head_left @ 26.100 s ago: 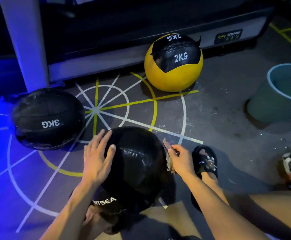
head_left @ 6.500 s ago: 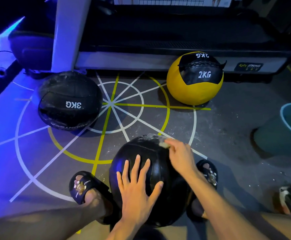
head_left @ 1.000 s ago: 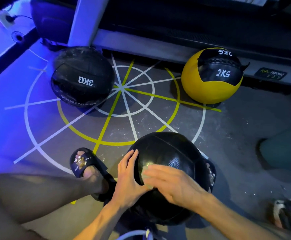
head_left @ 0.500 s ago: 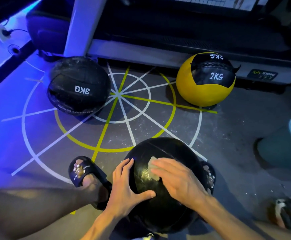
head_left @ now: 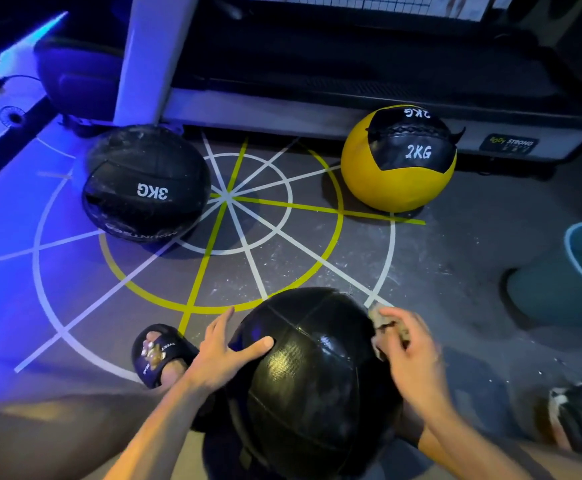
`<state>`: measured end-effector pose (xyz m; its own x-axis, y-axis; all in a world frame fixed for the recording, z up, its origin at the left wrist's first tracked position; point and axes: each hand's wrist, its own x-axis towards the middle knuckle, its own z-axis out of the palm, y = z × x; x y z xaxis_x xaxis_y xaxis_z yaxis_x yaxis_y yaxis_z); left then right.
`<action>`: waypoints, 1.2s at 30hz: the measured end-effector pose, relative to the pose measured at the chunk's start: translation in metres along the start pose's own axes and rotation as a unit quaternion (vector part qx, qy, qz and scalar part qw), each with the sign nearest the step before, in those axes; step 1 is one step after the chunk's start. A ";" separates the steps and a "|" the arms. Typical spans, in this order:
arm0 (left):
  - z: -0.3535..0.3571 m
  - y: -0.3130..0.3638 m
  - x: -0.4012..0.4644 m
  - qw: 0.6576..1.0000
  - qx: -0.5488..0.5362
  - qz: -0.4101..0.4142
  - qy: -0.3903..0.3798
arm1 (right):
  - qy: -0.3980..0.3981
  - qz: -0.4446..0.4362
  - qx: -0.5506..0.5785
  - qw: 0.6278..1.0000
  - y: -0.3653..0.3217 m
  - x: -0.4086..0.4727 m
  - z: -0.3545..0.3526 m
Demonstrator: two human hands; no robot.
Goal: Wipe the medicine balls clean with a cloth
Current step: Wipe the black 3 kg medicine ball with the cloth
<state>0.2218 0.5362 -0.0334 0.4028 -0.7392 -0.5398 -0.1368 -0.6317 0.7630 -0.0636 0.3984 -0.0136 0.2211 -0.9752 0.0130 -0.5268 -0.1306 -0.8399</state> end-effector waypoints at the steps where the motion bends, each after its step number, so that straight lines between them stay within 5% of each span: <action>1: -0.003 -0.002 0.004 0.999 -0.034 -0.024 -0.026 | 0.018 0.080 0.030 0.996 0.017 0.003 0.000; 3: -0.007 -0.002 0.006 0.989 -0.120 -0.051 -0.070 | 0.027 0.179 0.023 0.983 0.045 -0.001 0.004; 8: -0.007 -0.015 0.009 0.979 -0.183 -0.038 -0.080 | 0.035 0.248 -0.003 0.968 0.060 -0.014 0.023; 19: -0.013 0.012 0.004 0.977 -0.199 0.069 -0.020 | 0.111 0.210 0.093 0.967 0.047 0.013 0.018; 26: -0.015 0.020 0.010 0.988 -0.093 0.098 -0.071 | 0.075 0.190 0.033 0.978 0.043 0.023 0.030; 36: 0.028 0.036 0.001 0.971 0.123 0.195 0.055 | 0.039 0.179 -0.077 0.980 0.023 0.012 -0.001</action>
<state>0.1918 0.5065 -0.0163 0.3694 -0.9128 -0.1741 -0.5063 -0.3547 0.7860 -0.0736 0.3835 -0.0322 -0.0605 -0.9733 -0.2212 -0.6788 0.2026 -0.7058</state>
